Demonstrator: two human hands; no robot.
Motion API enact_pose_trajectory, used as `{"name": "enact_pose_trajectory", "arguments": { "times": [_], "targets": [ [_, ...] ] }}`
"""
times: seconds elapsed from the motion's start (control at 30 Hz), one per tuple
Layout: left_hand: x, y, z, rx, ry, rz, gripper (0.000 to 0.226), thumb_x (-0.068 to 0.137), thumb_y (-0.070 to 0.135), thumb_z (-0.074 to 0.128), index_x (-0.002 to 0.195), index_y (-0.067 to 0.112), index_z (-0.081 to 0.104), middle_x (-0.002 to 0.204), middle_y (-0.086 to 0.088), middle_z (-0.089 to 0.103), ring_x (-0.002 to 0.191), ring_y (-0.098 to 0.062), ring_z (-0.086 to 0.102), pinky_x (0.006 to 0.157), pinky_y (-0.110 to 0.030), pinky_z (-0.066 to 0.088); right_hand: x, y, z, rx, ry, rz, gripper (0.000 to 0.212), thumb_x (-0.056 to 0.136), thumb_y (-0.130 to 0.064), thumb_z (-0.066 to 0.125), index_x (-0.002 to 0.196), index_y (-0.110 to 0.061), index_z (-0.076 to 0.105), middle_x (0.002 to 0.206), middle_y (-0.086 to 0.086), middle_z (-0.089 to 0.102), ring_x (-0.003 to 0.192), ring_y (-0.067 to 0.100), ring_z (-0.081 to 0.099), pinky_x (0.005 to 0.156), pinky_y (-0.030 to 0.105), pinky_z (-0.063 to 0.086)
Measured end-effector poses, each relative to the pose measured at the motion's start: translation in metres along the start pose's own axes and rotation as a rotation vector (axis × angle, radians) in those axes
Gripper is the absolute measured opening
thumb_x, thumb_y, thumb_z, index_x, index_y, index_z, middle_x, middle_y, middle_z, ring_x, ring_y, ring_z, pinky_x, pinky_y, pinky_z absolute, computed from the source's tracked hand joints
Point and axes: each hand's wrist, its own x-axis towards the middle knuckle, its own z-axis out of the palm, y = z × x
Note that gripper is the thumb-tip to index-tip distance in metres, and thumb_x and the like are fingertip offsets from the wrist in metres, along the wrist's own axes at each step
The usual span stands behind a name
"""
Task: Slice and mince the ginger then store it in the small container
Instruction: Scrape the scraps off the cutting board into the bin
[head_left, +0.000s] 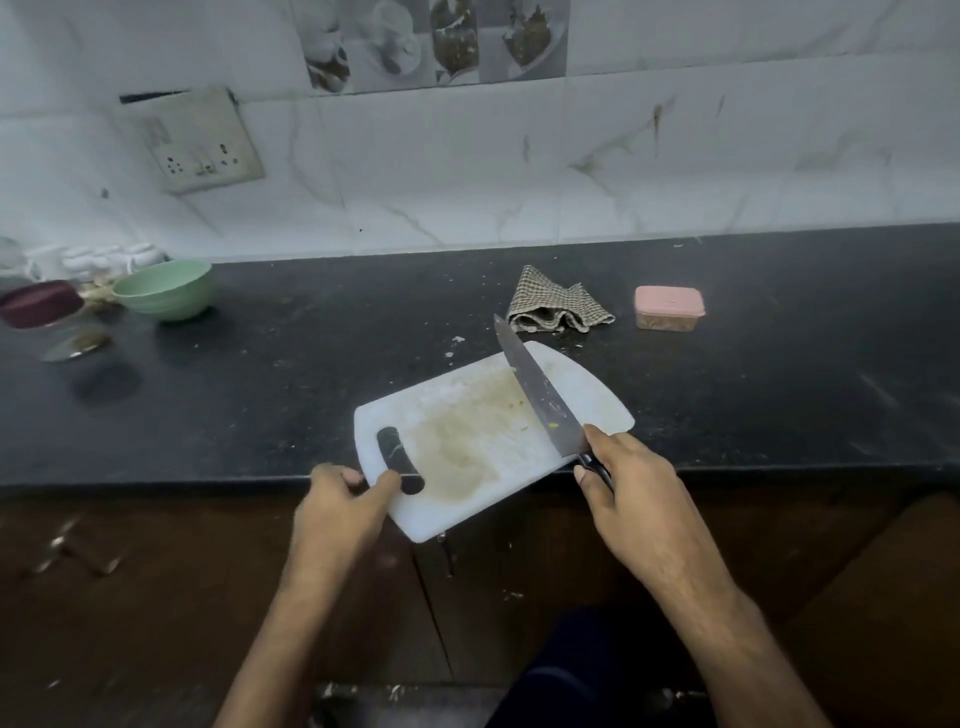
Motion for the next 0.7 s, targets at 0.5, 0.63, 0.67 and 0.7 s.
{"name": "enact_pose_trajectory", "arguments": {
  "times": [0.5, 0.63, 0.67, 0.7],
  "targets": [
    [-0.025, -0.014, 0.006, -0.876, -0.099, -0.055, 0.028, 0.109, 0.029, 0.046, 0.093, 0.011, 0.061, 0.081, -0.008, 0.07, 0.081, -0.027, 0.07, 0.073, -0.043, 0.059, -0.011, -0.018, 0.018, 0.067, -0.073, -0.031, 0.048, 0.103, -0.03, 0.051, 0.15, -0.023, 0.044, 0.129, -0.01, 0.05, 0.111, 0.002, 0.049, 0.09, 0.012, 0.035],
    [-0.03, -0.02, -0.009, -1.023, -0.121, -0.12, 0.028, 0.11, 0.03, 0.043, 0.091, 0.014, 0.055, 0.086, -0.006, 0.076, 0.083, -0.029, 0.077, 0.072, -0.051, 0.063, -0.017, -0.029, 0.023, 0.068, -0.093, -0.084, 0.046, 0.103, -0.03, 0.051, 0.148, -0.024, 0.045, 0.126, -0.012, 0.049, 0.098, -0.005, 0.041, 0.08, 0.007, 0.035],
    [-0.03, -0.024, -0.013, -1.037, -0.107, -0.112, 0.03, 0.11, 0.03, 0.043, 0.087, 0.013, 0.053, 0.085, -0.006, 0.076, 0.078, -0.028, 0.077, 0.068, -0.049, 0.064, -0.018, -0.032, 0.025, 0.069, -0.102, -0.099, 0.046, 0.103, -0.03, 0.051, 0.148, -0.025, 0.046, 0.125, -0.013, 0.049, 0.097, -0.005, 0.041, 0.076, 0.005, 0.035],
    [-0.03, -0.027, -0.018, -1.056, -0.096, -0.106, 0.031, 0.109, 0.031, 0.043, 0.085, 0.013, 0.053, 0.086, -0.007, 0.075, 0.077, -0.027, 0.076, 0.066, -0.048, 0.064, -0.02, -0.036, 0.025, 0.07, -0.112, -0.117, 0.045, 0.103, -0.03, 0.051, 0.148, -0.025, 0.046, 0.126, -0.013, 0.049, 0.098, -0.005, 0.041, 0.073, 0.003, 0.036]
  ]
}}
